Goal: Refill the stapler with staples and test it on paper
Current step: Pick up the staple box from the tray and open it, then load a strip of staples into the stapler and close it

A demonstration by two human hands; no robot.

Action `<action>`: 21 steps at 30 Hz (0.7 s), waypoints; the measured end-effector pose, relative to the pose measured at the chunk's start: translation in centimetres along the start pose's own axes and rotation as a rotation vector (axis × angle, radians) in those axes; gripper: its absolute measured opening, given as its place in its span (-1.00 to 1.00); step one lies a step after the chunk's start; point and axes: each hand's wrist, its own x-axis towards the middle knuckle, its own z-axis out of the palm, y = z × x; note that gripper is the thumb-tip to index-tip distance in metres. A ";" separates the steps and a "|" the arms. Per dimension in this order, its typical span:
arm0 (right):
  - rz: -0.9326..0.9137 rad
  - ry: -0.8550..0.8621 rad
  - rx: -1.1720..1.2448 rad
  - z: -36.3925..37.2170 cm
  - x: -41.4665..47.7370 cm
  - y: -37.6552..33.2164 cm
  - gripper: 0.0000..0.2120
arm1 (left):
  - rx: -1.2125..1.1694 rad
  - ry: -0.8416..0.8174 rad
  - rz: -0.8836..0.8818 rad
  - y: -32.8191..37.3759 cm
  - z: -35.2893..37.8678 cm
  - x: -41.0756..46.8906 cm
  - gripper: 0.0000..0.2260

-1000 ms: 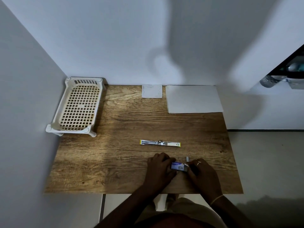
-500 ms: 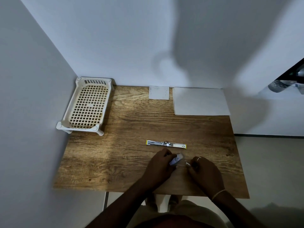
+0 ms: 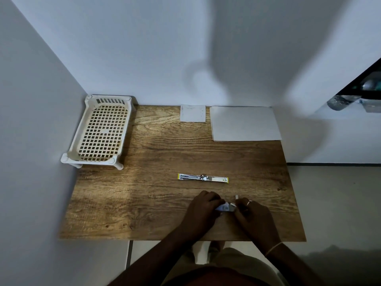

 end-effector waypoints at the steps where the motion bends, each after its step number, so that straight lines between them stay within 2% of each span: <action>1: -0.005 0.016 0.000 0.1 -0.4 0.2 -0.82 | -0.011 -0.002 0.005 0.1 0.2 -0.1 -0.70; 13: -0.065 0.051 0.001 0.2 -1.3 1.2 -0.81 | -0.042 0.035 0.027 0.7 1.0 0.5 -0.72; 16: -0.067 0.080 0.017 -0.1 -1.2 1.2 -0.81 | -0.055 0.040 0.032 0.8 0.9 0.5 -0.66; 21: -0.162 0.114 -0.001 -0.7 0.7 -0.5 -0.81 | -0.147 0.162 -0.022 0.3 -1.3 -0.2 -0.62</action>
